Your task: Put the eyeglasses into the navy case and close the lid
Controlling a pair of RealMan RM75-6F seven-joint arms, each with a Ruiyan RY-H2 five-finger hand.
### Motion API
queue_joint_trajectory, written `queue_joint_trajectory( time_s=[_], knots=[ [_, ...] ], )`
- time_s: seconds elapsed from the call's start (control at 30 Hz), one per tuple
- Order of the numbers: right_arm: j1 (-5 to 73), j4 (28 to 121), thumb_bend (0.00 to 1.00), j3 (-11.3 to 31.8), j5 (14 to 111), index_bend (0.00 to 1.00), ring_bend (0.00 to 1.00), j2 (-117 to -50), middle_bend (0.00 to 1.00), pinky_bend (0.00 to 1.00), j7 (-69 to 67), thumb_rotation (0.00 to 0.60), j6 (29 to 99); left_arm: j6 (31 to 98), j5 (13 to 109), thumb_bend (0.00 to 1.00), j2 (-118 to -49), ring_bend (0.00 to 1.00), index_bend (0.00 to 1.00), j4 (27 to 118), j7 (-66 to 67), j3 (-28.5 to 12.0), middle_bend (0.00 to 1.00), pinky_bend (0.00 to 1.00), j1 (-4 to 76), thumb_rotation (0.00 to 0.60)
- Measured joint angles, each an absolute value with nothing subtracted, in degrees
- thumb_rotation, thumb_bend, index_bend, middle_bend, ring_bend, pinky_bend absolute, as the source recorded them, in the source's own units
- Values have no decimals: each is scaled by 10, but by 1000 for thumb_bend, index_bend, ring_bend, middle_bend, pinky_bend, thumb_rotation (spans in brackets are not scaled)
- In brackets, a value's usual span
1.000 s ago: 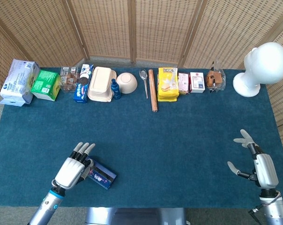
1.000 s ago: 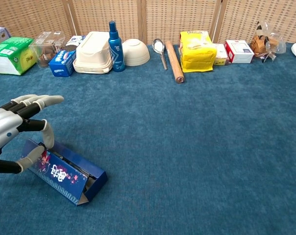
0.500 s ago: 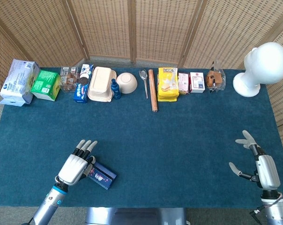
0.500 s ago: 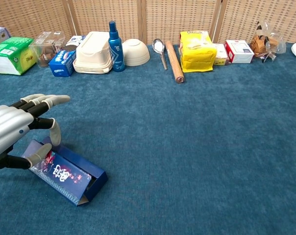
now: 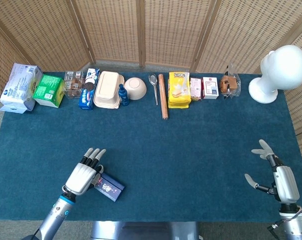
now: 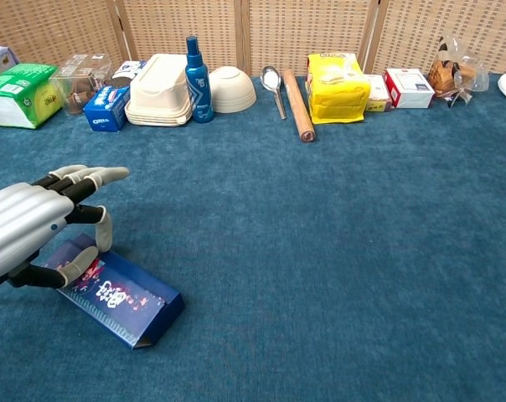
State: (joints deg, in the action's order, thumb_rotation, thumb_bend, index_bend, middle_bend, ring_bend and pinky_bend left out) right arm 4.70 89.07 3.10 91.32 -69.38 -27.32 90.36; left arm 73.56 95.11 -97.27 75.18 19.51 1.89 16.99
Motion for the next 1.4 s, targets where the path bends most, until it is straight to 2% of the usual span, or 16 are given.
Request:
queue_joint_trajectory(
  time_s=[0.4, 0.8, 1.17, 1.27, 1.4],
  knots=[
    [45, 889, 237, 31, 912, 39, 267, -692, 291, 312, -279, 600, 903, 735, 933, 471, -978, 0, 118, 757, 220, 11, 0, 0, 173, 532],
    [45, 884, 239, 32, 909, 39, 267, -694, 291, 312, -283, 599, 900, 746, 920, 420, -976, 0, 36, 766, 230, -2, 0, 0, 175, 525],
    [44, 882, 238, 32, 909, 39, 269, -695, 291, 312, -283, 592, 901, 755, 916, 369, -975, 0, 0, 770, 234, -5, 0, 0, 178, 491],
    [44, 884, 238, 32, 910, 39, 269, -694, 291, 312, -280, 593, 901, 762, 917, 342, -973, 0, 1, 775, 227, -7, 0, 0, 177, 462],
    [44, 890, 237, 33, 911, 40, 269, -691, 292, 312, -275, 592, 901, 768, 917, 294, -956, 0, 30, 800, 222, -8, 0, 0, 176, 336]
  ],
)
